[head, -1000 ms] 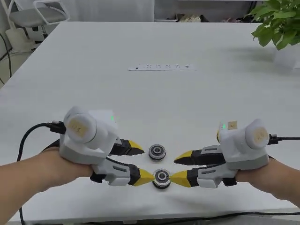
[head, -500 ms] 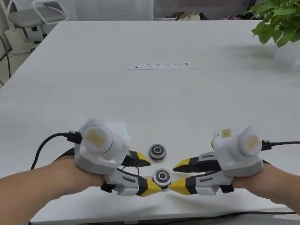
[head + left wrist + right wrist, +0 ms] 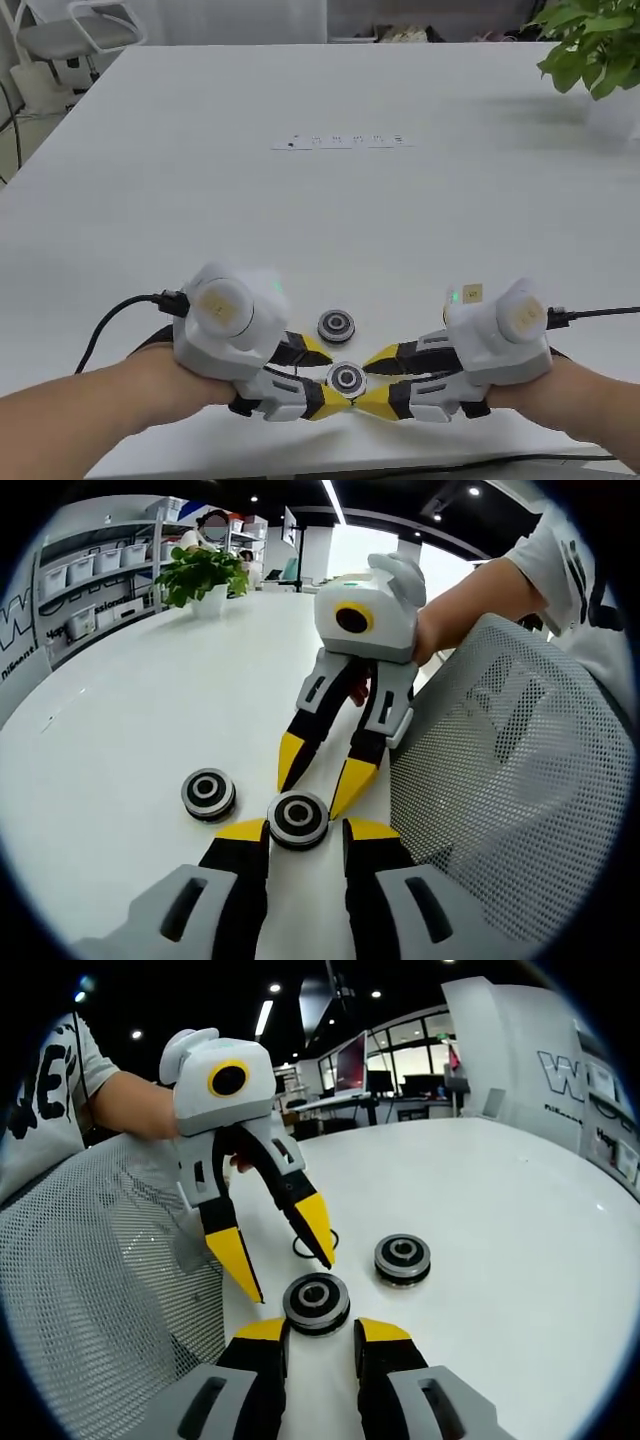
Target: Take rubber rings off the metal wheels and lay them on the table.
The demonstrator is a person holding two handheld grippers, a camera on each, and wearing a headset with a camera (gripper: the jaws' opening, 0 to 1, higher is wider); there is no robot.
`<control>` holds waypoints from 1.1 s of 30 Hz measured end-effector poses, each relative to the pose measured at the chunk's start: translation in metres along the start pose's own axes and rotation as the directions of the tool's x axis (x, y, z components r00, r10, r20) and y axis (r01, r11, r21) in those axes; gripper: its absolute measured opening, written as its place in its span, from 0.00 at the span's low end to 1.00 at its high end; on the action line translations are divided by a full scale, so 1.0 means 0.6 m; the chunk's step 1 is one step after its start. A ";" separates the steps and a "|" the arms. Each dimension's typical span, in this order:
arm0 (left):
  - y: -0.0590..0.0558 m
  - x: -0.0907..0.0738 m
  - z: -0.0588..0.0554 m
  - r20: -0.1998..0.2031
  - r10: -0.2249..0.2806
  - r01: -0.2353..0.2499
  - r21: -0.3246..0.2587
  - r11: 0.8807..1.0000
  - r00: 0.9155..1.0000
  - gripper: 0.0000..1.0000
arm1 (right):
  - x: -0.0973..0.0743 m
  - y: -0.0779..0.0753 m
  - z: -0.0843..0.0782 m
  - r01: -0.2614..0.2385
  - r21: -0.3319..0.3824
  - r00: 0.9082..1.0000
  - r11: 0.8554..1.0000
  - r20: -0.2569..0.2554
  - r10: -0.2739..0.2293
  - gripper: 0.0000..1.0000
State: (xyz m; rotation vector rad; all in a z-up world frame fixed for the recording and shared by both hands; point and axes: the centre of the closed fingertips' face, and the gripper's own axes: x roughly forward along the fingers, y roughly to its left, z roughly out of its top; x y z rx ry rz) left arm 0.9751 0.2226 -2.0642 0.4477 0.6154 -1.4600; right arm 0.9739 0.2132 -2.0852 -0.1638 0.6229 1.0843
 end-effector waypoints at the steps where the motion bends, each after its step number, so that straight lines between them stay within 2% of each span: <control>1: 0.000 0.002 0.000 -0.002 0.000 0.000 0.002 1.000 1.000 0.25 | 0.000 0.001 0.000 -0.001 -0.001 1.000 1.000 0.001 0.001 0.23; 11: 0.007 0.008 0.001 0.011 0.028 -0.028 0.018 0.999 1.000 0.19 | 0.001 0.002 0.000 0.000 0.013 1.000 1.000 0.012 0.000 0.21; 12: 0.006 0.009 0.001 0.010 0.031 -0.031 0.028 0.999 0.999 0.19 | 0.001 0.002 0.000 0.000 0.013 1.000 1.000 0.013 0.000 0.21; 14: 0.006 0.009 0.000 -0.002 0.043 -0.043 0.100 0.994 0.999 0.19 | 0.001 0.001 0.000 0.001 0.014 1.000 1.000 0.014 -0.001 0.21; 19: 0.007 0.010 0.000 -0.004 0.052 -0.051 0.114 0.992 0.999 0.18 | 0.002 0.001 0.000 0.004 0.014 1.000 1.000 0.015 -0.004 0.21; 21: 0.004 0.011 0.001 -0.004 0.054 -0.053 0.135 0.989 0.999 0.18 | 0.002 0.001 0.000 0.004 0.013 1.000 1.000 0.014 -0.004 0.21; 23: -0.006 0.014 0.001 -0.015 0.032 -0.029 0.187 0.982 0.999 0.14 | 0.002 0.001 0.000 0.007 0.009 1.000 1.000 0.013 -0.007 0.20; 24: -0.003 0.015 0.004 -0.014 0.050 -0.046 0.204 0.978 0.999 0.14 | 0.002 0.002 0.000 0.007 0.008 1.000 1.000 0.013 -0.007 0.20; 28: -0.001 0.017 0.004 -0.011 0.045 -0.044 0.120 0.992 0.999 0.14 | 0.002 0.002 0.000 0.008 0.006 1.000 1.000 0.011 -0.008 0.20; 33: 0.000 0.016 0.004 -0.008 0.041 -0.040 0.113 0.993 0.999 0.14 | 0.001 0.002 0.000 0.010 0.008 1.000 1.000 0.014 -0.010 0.20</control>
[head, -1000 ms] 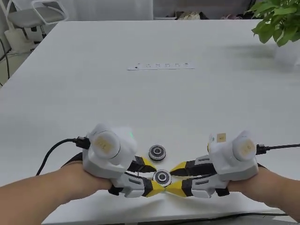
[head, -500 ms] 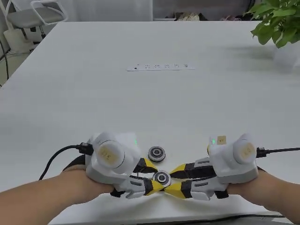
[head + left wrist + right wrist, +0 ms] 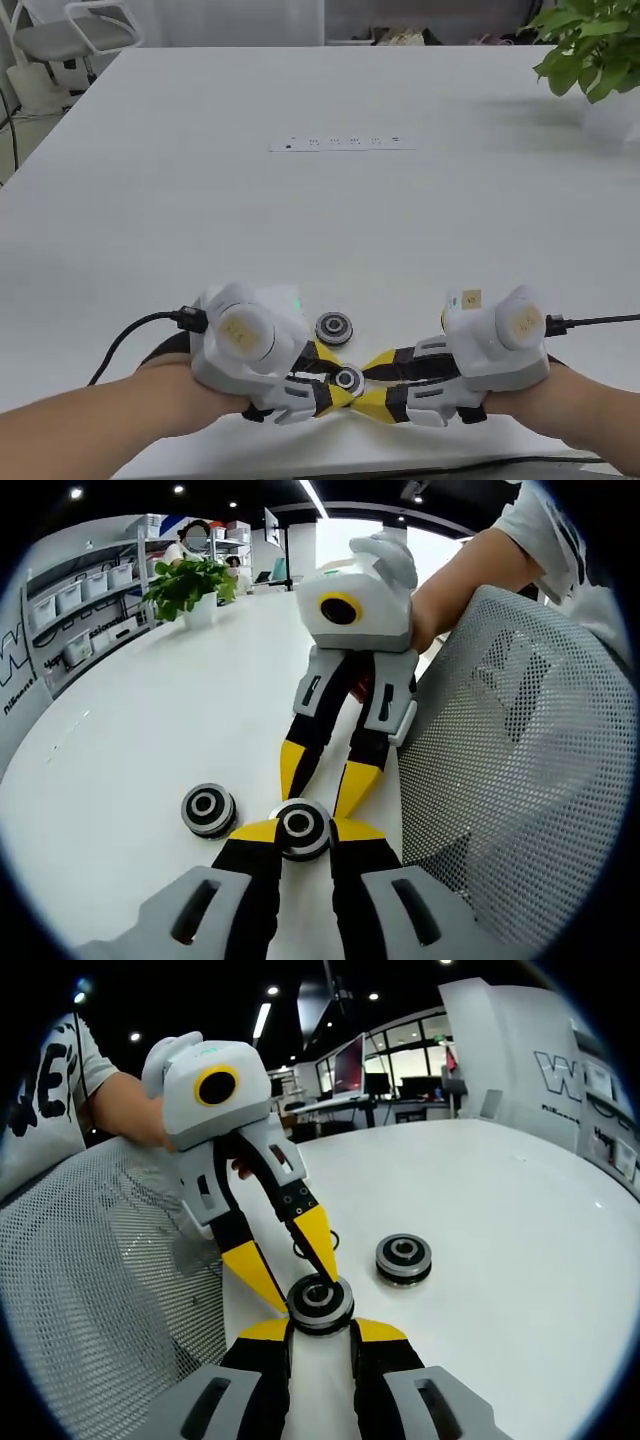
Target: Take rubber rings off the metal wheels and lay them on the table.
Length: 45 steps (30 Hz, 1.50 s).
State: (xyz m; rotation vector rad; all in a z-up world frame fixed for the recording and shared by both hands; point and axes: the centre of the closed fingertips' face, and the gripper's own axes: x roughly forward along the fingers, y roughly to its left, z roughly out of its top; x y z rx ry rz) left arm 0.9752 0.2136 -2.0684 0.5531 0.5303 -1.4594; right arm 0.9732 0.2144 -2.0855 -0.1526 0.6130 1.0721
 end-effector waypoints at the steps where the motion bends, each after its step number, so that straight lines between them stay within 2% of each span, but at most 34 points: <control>1: 0.000 0.000 0.000 0.001 -0.001 0.001 0.000 1.000 1.000 0.14 | 0.000 0.000 0.000 0.001 -0.002 1.000 1.000 0.000 -0.001 0.20; 3: 0.001 0.000 0.000 0.003 -0.002 0.002 -0.006 1.000 1.000 0.14 | 0.000 0.000 0.000 0.001 -0.003 1.000 1.000 0.000 -0.001 0.20; 4: 0.001 0.000 0.000 0.008 -0.002 0.002 -0.021 1.000 1.000 0.14 | 0.000 0.000 0.000 0.002 -0.003 1.000 1.000 0.001 -0.002 0.20; 5: 0.004 0.000 0.001 0.021 0.001 0.001 -0.069 0.998 1.000 0.12 | 0.000 0.000 0.000 0.002 -0.002 1.000 1.000 0.002 -0.002 0.20; 7: 0.012 -0.003 -0.001 0.021 0.009 -0.008 -0.080 0.997 1.000 0.08 | 0.001 0.001 0.000 -0.001 -0.003 1.000 1.000 0.001 0.001 0.20; 8: 0.009 -0.002 0.000 0.023 0.006 -0.005 -0.077 0.997 1.000 0.08 | 0.001 0.001 -0.001 0.001 -0.008 1.000 1.000 -0.001 -0.001 0.20; 11: 0.005 -0.001 0.000 0.014 0.020 -0.019 -0.017 1.000 1.000 0.08 | 0.001 0.000 -0.001 0.001 -0.007 1.000 1.000 -0.002 -0.001 0.19; 20: 0.006 -0.001 0.000 0.014 0.052 -0.052 -0.016 0.999 0.999 0.08 | -0.002 -0.001 -0.005 0.011 -0.010 1.000 1.000 -0.014 -0.011 0.15; 21: 0.007 -0.001 0.000 0.013 0.056 -0.055 -0.019 0.998 0.998 0.08 | -0.003 -0.004 -0.007 0.023 -0.023 0.999 0.999 -0.025 -0.023 0.13; 22: 0.008 -0.001 0.000 0.014 0.059 -0.059 -0.020 0.998 0.998 0.08 | -0.003 0.000 -0.005 0.012 -0.043 1.000 0.999 -0.025 -0.014 0.11; 26: 0.008 -0.001 -0.001 0.014 0.064 -0.064 -0.023 0.998 0.998 0.08 | -0.007 -0.004 -0.009 0.029 -0.044 0.999 0.999 -0.043 -0.031 0.00; 31: 0.007 -0.001 -0.001 0.014 0.070 -0.070 -0.023 0.997 0.997 0.08 | -0.007 -0.005 -0.009 0.035 -0.032 0.998 0.999 -0.046 -0.037 0.00; 33: 0.008 -0.001 -0.001 0.016 0.072 -0.072 -0.022 0.997 0.997 0.08 | -0.008 -0.006 -0.009 0.040 -0.019 0.998 0.999 -0.045 -0.041 0.00; 36: 0.008 0.000 -0.001 0.019 0.071 -0.071 -0.020 0.997 0.997 0.08 | -0.009 -0.009 -0.007 0.045 0.053 0.999 0.998 -0.025 -0.043 0.00; 40: 0.008 -0.001 -0.002 0.020 0.073 -0.072 -0.021 0.997 0.997 0.08 | -0.013 -0.010 -0.006 0.055 0.069 0.998 0.996 -0.017 -0.054 0.00; 44: 0.007 0.000 -0.001 0.017 0.075 -0.074 -0.021 0.997 0.997 0.08 | -0.020 -0.022 0.006 0.072 0.162 0.996 0.984 0.042 -0.080 0.00; 45: 0.008 0.000 -0.001 0.017 0.076 -0.075 -0.022 0.997 0.997 0.08 | -0.021 -0.022 0.006 0.068 0.155 0.996 0.986 0.040 -0.075 0.00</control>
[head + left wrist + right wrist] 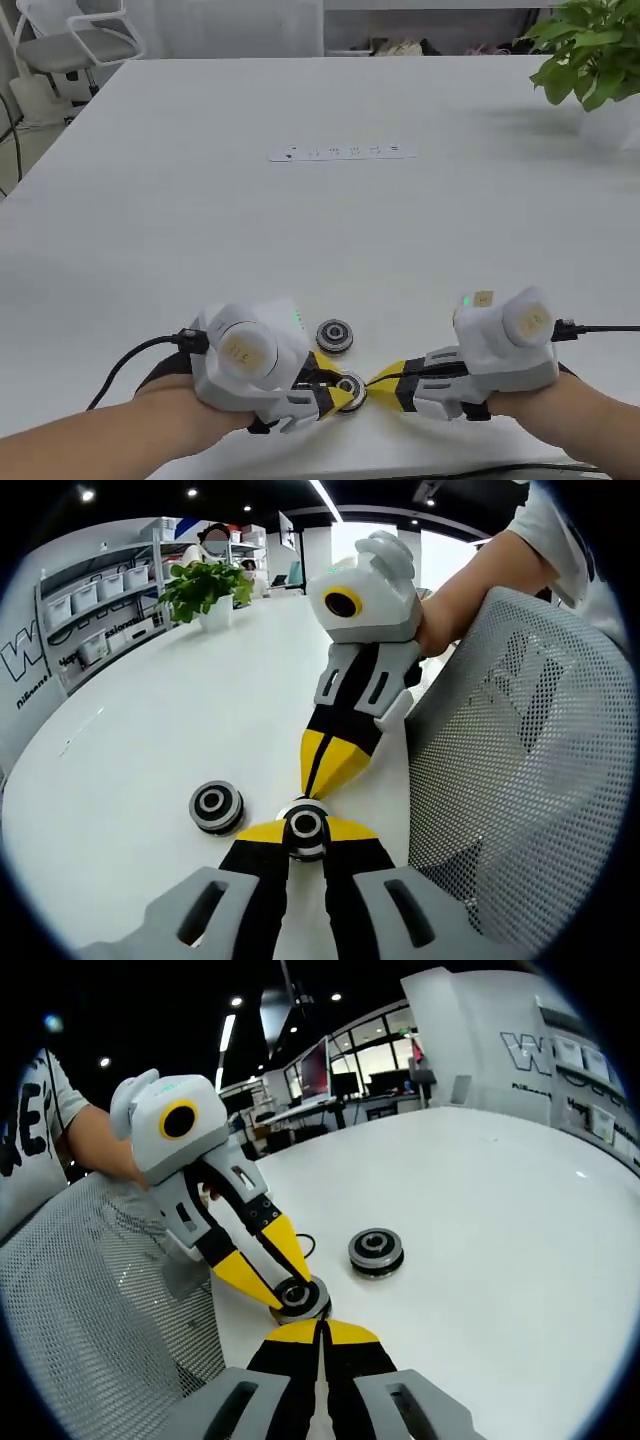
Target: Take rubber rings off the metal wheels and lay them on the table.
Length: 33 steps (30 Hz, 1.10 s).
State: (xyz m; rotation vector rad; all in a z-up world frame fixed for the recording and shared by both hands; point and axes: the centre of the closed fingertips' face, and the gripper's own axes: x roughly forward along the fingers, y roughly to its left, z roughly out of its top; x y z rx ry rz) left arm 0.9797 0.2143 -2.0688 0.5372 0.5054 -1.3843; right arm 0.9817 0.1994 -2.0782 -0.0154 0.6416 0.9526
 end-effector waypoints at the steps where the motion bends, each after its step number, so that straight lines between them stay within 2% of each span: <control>1: 0.000 0.000 0.000 0.000 0.001 -0.001 0.000 1.000 1.000 0.08 | 0.001 0.001 0.000 0.000 -0.003 1.000 1.000 -0.002 0.000 0.00; 12: 0.000 0.003 0.002 -0.007 0.020 -0.020 0.007 1.000 1.000 0.08 | -0.003 0.007 0.010 -0.015 0.048 0.999 0.999 0.038 0.013 0.00; 14: 0.000 0.003 0.003 -0.007 0.021 -0.021 0.010 1.000 1.000 0.08 | -0.003 0.009 0.012 -0.004 0.002 1.000 1.000 0.025 0.004 0.00; 19: 0.001 0.004 0.003 -0.007 0.022 -0.022 0.010 1.000 1.000 0.08 | -0.003 0.008 0.013 -0.017 0.041 0.999 0.999 0.031 0.016 0.00; 25: 0.002 0.004 0.003 -0.009 0.024 -0.024 0.009 1.000 1.000 0.08 | 0.003 0.031 0.024 -0.071 0.039 0.997 0.997 0.040 0.070 0.00; 26: 0.001 0.004 0.003 -0.008 0.024 -0.024 0.007 1.000 1.000 0.08 | 0.004 0.036 0.028 -0.087 0.036 0.995 0.996 0.047 0.085 0.00; 27: 0.001 0.005 0.004 -0.007 0.024 -0.024 0.008 1.000 1.000 0.08 | 0.006 0.056 0.042 -0.151 0.034 0.985 0.988 0.089 0.148 0.00; 28: 0.001 0.005 0.004 -0.008 0.025 -0.025 0.009 1.000 1.000 0.08 | 0.006 0.051 0.064 -0.132 0.042 0.980 0.990 0.152 0.125 0.00; 29: 0.001 0.005 0.004 -0.006 0.025 -0.025 0.006 1.000 1.000 0.08 | 0.002 0.044 0.039 -0.108 -0.013 0.992 0.994 0.056 0.109 0.00; 30: 0.001 0.005 0.004 -0.004 0.025 -0.025 0.005 1.000 1.000 0.08 | 0.002 0.043 0.038 -0.105 -0.028 0.993 0.994 0.057 0.107 0.00; 31: 0.001 0.005 0.004 -0.005 0.024 -0.024 0.005 1.000 1.000 0.08 | 0.004 0.046 0.038 -0.113 0.001 0.991 0.994 0.068 0.113 0.00; 33: 0.002 0.005 0.004 -0.005 0.023 -0.023 0.004 1.000 1.000 0.08 | 0.003 0.040 0.030 -0.101 0.006 0.993 0.995 0.063 0.101 0.00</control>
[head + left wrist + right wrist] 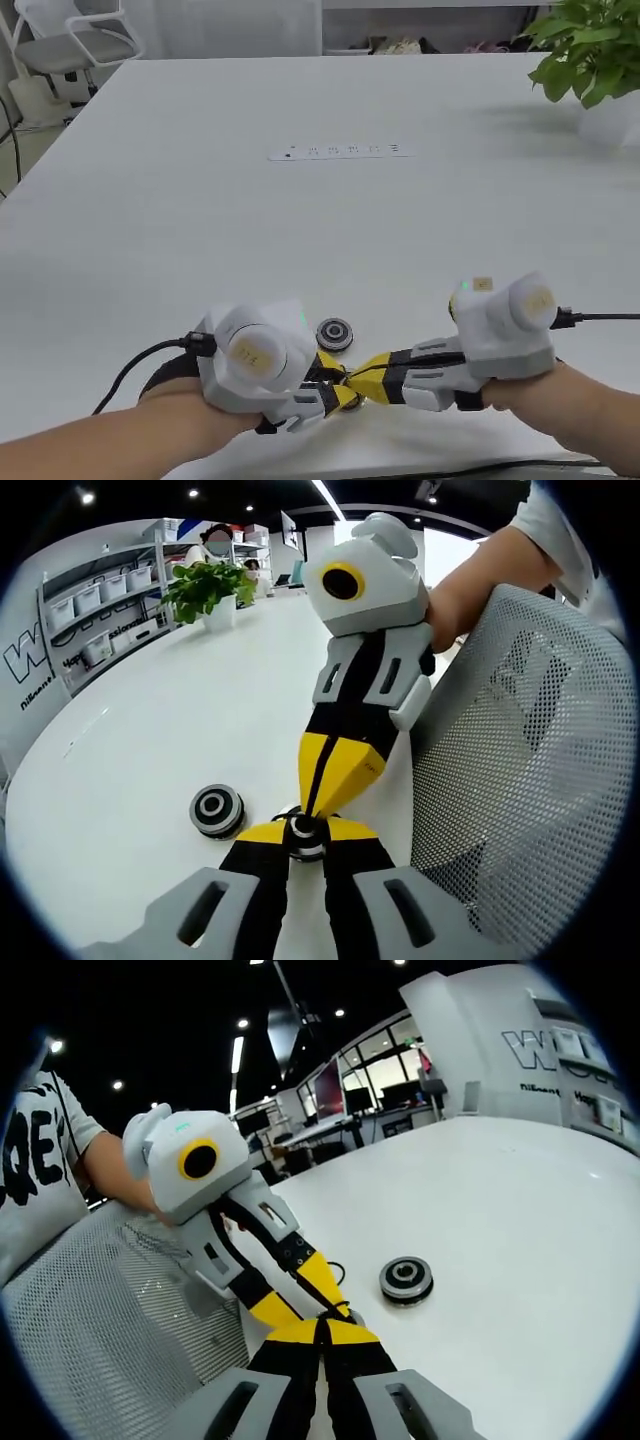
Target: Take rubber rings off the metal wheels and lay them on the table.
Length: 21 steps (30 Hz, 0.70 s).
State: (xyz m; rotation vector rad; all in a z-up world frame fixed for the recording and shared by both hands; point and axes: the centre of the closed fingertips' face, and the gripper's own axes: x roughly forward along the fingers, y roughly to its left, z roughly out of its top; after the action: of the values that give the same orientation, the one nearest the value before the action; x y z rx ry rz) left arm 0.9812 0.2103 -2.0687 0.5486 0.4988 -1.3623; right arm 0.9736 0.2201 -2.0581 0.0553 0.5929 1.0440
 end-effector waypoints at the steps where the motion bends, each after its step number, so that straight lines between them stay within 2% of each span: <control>1: 0.000 0.000 0.000 0.001 0.000 0.000 -0.002 1.000 1.000 0.08 | -0.002 -0.003 -0.004 0.007 -0.001 1.000 1.000 -0.005 -0.007 0.00; 5: 0.000 0.000 0.000 0.001 -0.005 0.005 -0.011 1.000 1.000 0.08 | -0.008 -0.016 -0.009 0.037 0.010 0.999 0.999 -0.007 -0.036 0.00; 11: -0.001 0.001 0.000 0.002 -0.006 0.006 -0.003 1.000 1.000 0.08 | -0.008 -0.019 -0.011 0.046 0.015 0.999 0.999 -0.013 -0.046 0.00; 15: -0.003 -0.001 0.001 -0.005 -0.018 0.018 0.047 0.999 1.000 0.08 | -0.010 -0.019 -0.010 0.046 0.022 0.999 0.999 -0.012 -0.045 0.00; 18: -0.006 -0.003 0.001 -0.011 -0.030 0.030 0.038 0.999 0.999 0.09 | -0.011 -0.019 -0.006 0.042 0.037 0.999 0.998 0.001 -0.042 0.00; 19: -0.011 -0.005 0.002 -0.014 -0.049 0.049 0.010 0.999 0.999 0.11 | -0.012 -0.019 -0.005 0.041 0.039 0.999 0.998 0.005 -0.041 0.00; 21: -0.013 -0.010 0.012 0.003 -0.058 0.058 -0.003 0.998 0.998 0.14 | -0.012 -0.017 -0.002 0.035 0.045 0.999 0.998 0.011 -0.035 0.00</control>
State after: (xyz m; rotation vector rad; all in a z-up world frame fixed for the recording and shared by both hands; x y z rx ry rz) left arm 0.9725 0.2094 -2.0596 0.5325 0.5176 -1.4169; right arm 0.9783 0.2087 -2.0594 0.0895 0.6045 0.9960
